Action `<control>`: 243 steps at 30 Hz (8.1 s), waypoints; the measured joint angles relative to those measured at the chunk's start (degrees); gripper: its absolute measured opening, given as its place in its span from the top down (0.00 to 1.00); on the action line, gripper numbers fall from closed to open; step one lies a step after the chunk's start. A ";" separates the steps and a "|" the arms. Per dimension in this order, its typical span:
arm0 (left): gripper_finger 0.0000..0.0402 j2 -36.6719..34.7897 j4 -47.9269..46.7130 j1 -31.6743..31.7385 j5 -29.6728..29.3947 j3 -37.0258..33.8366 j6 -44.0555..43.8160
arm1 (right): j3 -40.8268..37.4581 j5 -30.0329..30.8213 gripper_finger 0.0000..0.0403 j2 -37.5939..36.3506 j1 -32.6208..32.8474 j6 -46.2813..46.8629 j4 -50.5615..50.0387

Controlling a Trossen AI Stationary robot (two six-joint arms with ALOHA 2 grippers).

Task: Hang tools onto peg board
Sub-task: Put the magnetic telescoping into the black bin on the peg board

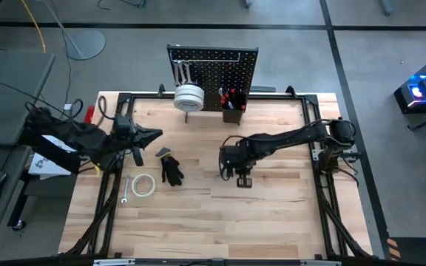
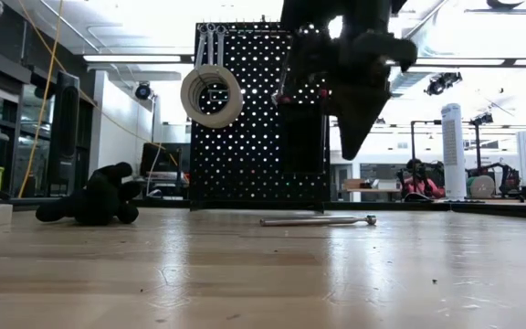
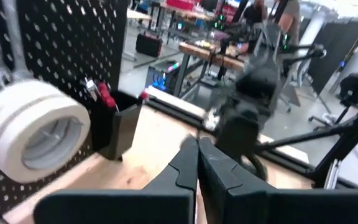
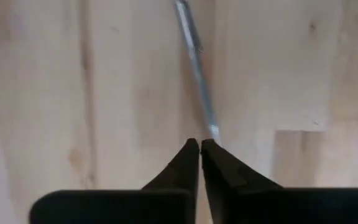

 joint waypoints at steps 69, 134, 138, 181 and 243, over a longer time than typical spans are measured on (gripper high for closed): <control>1.00 -0.41 -0.62 -2.14 -1.61 0.01 -2.73 | 3.74 4.88 1.00 -8.62 0.21 20.92 0.94; 0.61 24.22 13.71 22.14 53.81 24.17 -63.21 | 3.93 68.52 1.00 -16.98 15.11 -63.49 42.33; 0.61 23.66 7.93 22.14 57.28 24.16 -62.25 | 3.93 67.99 1.00 -17.01 15.14 -65.77 45.18; 0.95 28.68 11.05 22.91 61.56 24.14 -58.70 | 3.95 54.59 1.00 -17.07 14.25 -69.64 48.64; 0.45 30.30 11.82 21.10 61.07 24.16 -56.63 | 3.96 52.54 1.00 -17.07 14.25 -70.29 48.56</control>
